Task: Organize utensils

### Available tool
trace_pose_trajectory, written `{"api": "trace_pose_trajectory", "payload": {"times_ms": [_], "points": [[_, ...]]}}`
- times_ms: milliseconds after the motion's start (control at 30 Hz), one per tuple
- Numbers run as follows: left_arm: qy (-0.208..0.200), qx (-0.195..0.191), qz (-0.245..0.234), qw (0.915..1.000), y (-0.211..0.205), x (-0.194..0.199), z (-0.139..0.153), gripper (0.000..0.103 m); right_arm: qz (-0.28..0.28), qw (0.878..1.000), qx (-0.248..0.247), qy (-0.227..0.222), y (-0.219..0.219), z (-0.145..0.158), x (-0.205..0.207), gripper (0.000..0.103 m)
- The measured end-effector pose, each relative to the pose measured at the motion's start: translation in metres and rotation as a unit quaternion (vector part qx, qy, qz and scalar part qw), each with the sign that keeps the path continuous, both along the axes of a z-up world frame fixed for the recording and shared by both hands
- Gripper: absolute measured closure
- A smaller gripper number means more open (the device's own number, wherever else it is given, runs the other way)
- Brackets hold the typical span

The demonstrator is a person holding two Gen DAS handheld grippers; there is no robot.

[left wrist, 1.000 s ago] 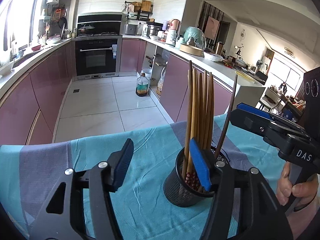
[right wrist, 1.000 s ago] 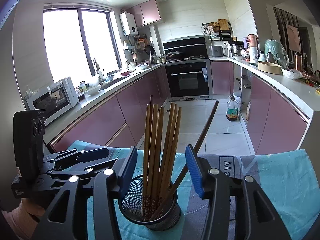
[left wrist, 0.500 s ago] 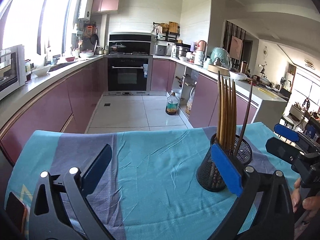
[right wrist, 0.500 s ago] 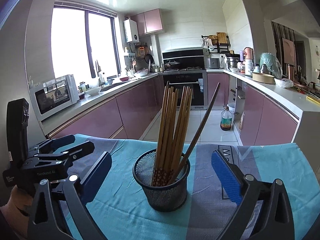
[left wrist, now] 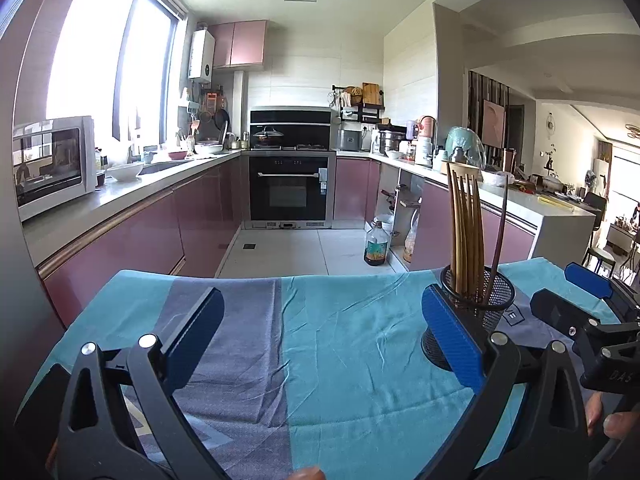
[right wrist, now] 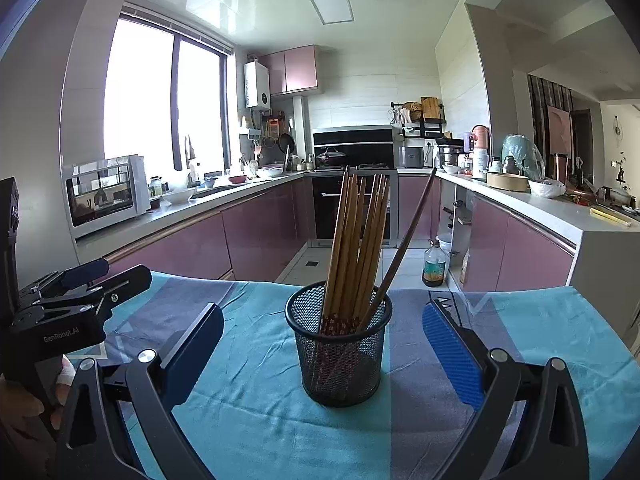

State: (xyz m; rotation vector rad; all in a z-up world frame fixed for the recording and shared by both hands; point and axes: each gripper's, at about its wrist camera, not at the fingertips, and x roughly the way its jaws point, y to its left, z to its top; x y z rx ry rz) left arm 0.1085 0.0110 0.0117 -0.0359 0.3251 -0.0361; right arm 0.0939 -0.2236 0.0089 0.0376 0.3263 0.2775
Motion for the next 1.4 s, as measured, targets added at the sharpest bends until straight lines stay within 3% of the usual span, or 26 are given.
{"api": "trace_pose_trajectory", "payload": {"times_ms": [700,1400], "points": [[-0.046,-0.001,0.019,0.9988,-0.001,-0.047,0.002,0.006,-0.024,0.999,0.001,-0.028,0.001,-0.010,-0.019,0.007],[-0.048,-0.001,0.020,0.9986,-0.005,-0.049,0.004,0.006,-0.028,0.999,-0.005,-0.036,0.004,-0.009,-0.024,0.007]]}}
